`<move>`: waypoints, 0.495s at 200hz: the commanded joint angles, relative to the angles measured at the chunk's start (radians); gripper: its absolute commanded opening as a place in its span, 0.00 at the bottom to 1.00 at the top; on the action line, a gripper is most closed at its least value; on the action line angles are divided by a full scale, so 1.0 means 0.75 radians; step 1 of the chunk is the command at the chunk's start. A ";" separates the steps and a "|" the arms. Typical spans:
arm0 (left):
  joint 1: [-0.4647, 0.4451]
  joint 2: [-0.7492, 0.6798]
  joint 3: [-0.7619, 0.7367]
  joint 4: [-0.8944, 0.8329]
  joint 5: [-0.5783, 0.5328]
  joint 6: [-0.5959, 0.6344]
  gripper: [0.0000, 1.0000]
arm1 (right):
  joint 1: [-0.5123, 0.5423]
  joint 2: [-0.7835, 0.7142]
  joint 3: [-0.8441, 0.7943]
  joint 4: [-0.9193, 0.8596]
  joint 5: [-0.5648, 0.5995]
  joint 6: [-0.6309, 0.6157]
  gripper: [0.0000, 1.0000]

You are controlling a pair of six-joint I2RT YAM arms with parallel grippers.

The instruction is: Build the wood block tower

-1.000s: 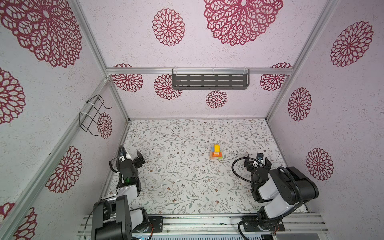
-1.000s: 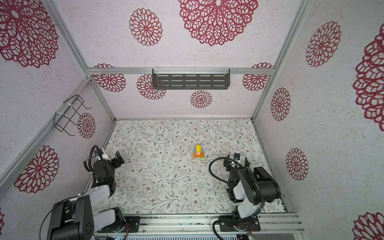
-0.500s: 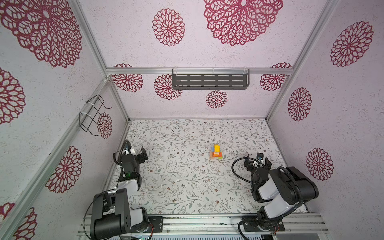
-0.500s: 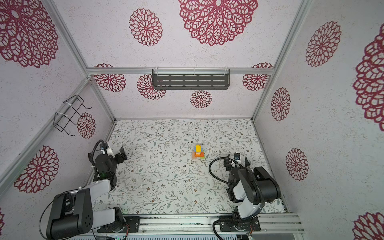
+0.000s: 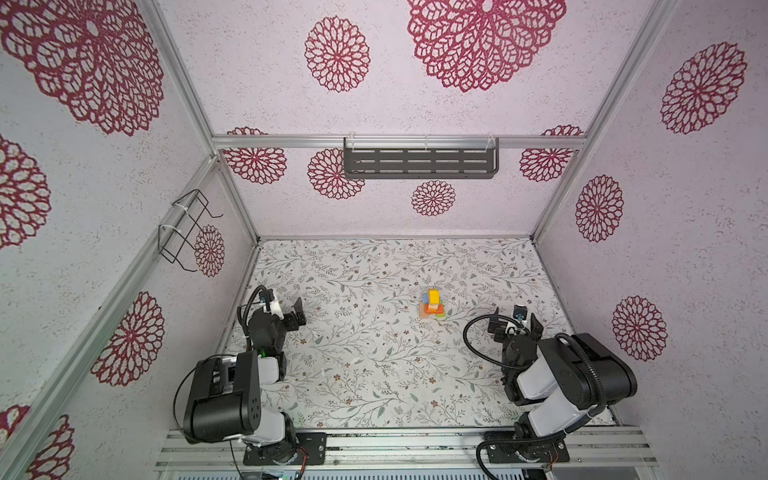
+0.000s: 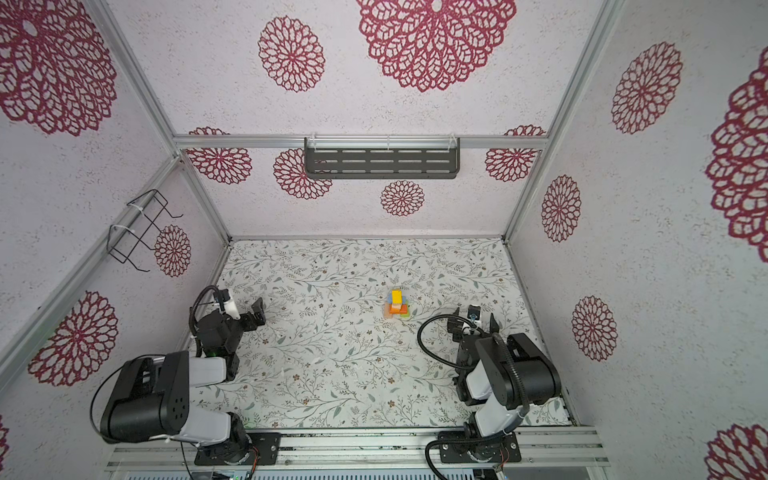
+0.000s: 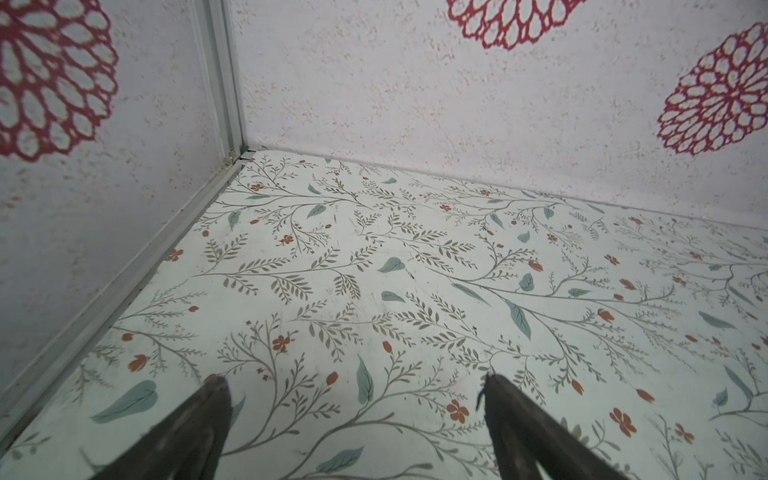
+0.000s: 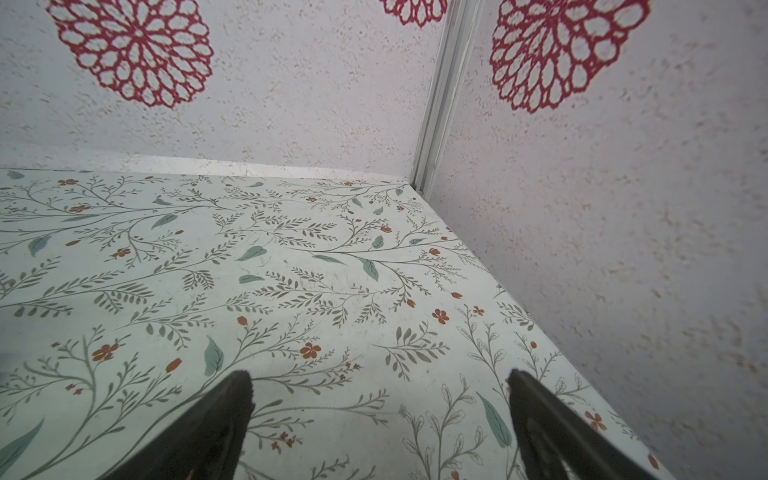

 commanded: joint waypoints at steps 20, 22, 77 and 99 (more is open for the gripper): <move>-0.084 0.001 0.139 -0.107 -0.165 0.101 0.97 | 0.000 -0.014 0.015 0.100 -0.008 -0.005 0.99; -0.081 0.003 0.151 -0.122 -0.179 0.094 0.97 | 0.000 -0.014 0.018 0.098 -0.008 -0.006 0.99; -0.047 0.016 0.196 -0.193 -0.281 -0.002 0.97 | -0.192 -0.119 0.248 -0.502 -0.267 0.168 0.99; -0.047 0.018 0.194 -0.188 -0.285 0.001 0.97 | -0.190 -0.121 0.242 -0.492 -0.264 0.163 0.99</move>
